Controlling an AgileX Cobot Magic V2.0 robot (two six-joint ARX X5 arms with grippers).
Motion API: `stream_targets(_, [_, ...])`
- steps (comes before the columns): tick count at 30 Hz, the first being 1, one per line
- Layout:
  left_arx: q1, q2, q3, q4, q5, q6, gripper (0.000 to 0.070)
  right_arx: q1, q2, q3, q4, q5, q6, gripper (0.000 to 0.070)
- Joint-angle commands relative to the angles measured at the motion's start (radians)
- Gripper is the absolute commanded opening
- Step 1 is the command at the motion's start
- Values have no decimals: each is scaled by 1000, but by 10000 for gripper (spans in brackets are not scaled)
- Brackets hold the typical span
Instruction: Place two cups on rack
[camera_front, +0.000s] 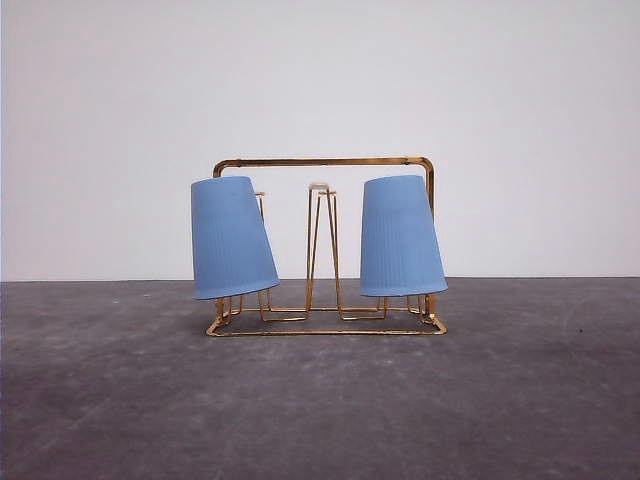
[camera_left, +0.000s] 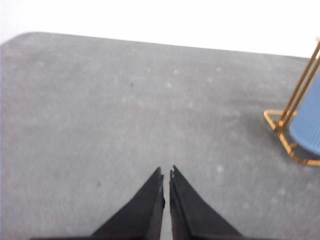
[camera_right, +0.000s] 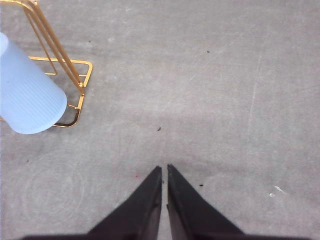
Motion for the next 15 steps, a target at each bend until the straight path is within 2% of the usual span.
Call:
stream_targets(1, [1, -35, -26, 29, -5, -9, 0, 3, 6, 9, 8, 1, 13, 16])
stream_targets(10, [2, -66, -65, 18, -33, 26, 0, 3, 6, 9, 9, 1, 13, 16])
stream_targets(15, [1, -65, -65, 21, -32, 19, 0, 3, 6, 9, 9, 1, 13, 16])
